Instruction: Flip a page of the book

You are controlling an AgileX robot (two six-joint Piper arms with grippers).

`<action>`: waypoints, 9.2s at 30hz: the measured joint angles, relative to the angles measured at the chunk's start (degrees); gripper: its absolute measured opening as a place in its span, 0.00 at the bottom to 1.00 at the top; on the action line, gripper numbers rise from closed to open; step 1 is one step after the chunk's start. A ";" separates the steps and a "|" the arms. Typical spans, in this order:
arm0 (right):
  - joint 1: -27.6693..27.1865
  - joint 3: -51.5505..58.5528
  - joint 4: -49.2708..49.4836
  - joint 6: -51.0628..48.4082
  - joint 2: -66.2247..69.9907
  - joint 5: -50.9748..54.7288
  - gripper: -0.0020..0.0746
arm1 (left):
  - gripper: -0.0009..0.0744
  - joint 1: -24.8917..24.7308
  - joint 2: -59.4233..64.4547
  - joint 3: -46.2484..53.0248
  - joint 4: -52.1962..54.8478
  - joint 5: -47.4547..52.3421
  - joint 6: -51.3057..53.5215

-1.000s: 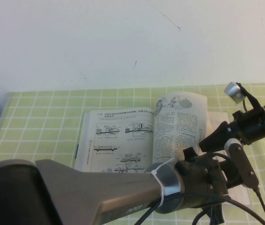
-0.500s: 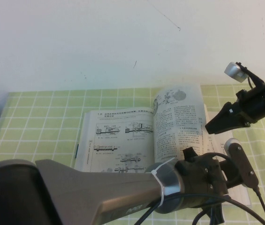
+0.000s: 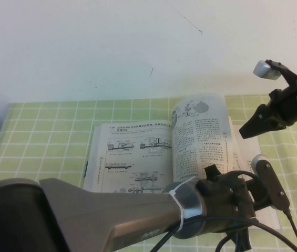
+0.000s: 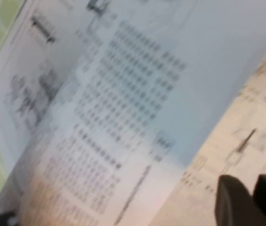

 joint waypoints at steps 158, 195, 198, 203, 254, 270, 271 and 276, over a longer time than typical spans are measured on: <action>0.10 68.75 6.13 -8.61 -93.21 -27.84 0.02 | 0.01 9.58 -93.87 64.54 4.83 3.69 -31.65; -5.03 94.13 -51.85 41.75 -122.98 -46.50 0.02 | 0.01 9.58 -93.87 64.54 4.66 3.91 -32.02; -5.03 94.02 -51.85 41.87 -123.39 -44.89 0.02 | 0.01 9.58 -93.87 64.54 4.66 3.91 -32.02; -5.03 93.81 -51.90 41.87 -123.39 -44.19 0.02 | 0.01 9.58 -93.87 64.54 4.66 3.91 -32.02; -5.03 93.81 -51.99 41.95 -123.39 -44.06 0.02 | 0.01 53.03 -114.95 84.52 -33.65 -26.59 5.71; -5.03 93.81 -51.99 41.95 -123.39 -44.06 0.02 | 0.01 72.01 -121.38 84.52 -37.17 -11.55 14.11; -5.03 93.81 -51.99 41.95 -123.39 -44.06 0.02 | 0.01 72.01 -121.38 84.52 -37.32 -11.55 14.43; -5.03 93.81 -51.99 41.95 -123.39 -44.06 0.02 | 0.01 72.01 -121.38 84.52 -37.46 -11.55 14.92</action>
